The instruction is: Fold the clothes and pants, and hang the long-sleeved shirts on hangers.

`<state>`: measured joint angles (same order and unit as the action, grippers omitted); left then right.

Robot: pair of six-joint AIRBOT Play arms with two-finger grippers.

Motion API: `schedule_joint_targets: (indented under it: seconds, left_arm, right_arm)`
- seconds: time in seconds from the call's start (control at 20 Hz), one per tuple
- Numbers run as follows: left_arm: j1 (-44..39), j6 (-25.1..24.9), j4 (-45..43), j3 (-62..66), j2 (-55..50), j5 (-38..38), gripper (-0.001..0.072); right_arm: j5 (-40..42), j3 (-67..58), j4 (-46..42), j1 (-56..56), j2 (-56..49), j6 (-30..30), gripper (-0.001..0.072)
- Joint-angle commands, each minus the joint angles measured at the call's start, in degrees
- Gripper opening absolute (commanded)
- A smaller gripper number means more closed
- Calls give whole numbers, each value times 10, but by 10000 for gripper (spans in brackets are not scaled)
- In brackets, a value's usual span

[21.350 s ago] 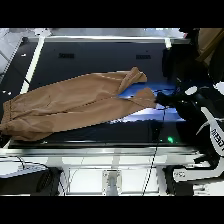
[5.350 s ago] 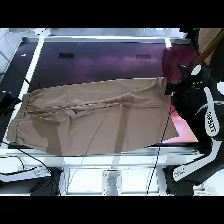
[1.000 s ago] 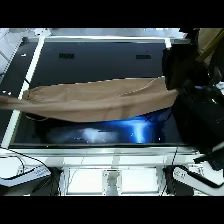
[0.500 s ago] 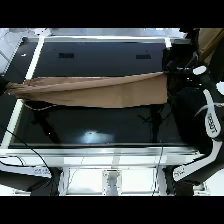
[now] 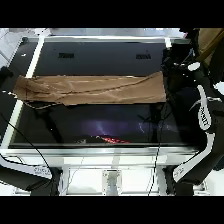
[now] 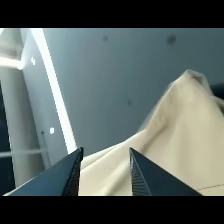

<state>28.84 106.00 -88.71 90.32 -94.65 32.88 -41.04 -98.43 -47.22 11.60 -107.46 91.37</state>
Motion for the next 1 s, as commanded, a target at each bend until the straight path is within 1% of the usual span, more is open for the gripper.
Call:
schedule_joint_targets:
  seconds: [0.0,0.1,0.15,0.25,0.3,0.35,0.4,0.5,0.55,0.6,0.65,0.7,0.8,0.85,0.95]
  left_arm:
    - [-7,-3,7,29,39,2,717]
    - [-30,-22,7,31,81,2,716]
    - [-50,-44,7,31,98,2,716]
    - [-109,-127,7,31,126,2,716]
    - [-149,-166,7,31,132,7,716]
    - [-189,-195,7,31,133,19,716]
    - [-236,-217,7,31,130,37,716]
    - [-329,-263,6,31,115,69,716]
    - [-372,-282,6,31,104,75,715]
    - [-416,-292,6,31,91,73,716]
    - [-455,-301,1,31,77,68,715]
    - [-486,-316,-6,31,63,63,715]
    - [-536,-321,-23,31,31,43,715]
    - [-555,-321,-24,31,14,26,715]
    - [-579,-321,-24,31,-17,-8,705]
  right_arm:
    - [-105,-50,-29,22,-2,1,350]
    - [-191,-86,-82,43,-2,1,347]
    - [-226,-100,-117,52,-2,1,346]
    - [-284,-122,-183,68,-2,1,345]
    - [-299,-127,-193,76,-2,1,345]
    - [-301,-128,-193,83,-2,1,345]
    - [-303,-128,-193,88,-2,1,345]
    - [-298,-128,-205,93,-6,-21,349]
    - [-299,-127,-199,100,-13,-23,357]
    - [-301,-127,-181,108,-22,-26,428]
    - [-301,-128,-152,118,-32,-38,519]
    - [-301,-128,-105,129,-45,-62,531]
    - [-304,-128,-16,144,-77,-105,539]
    - [-304,-128,3,145,-91,-123,539]
    - [-300,-128,3,141,-120,-142,539]
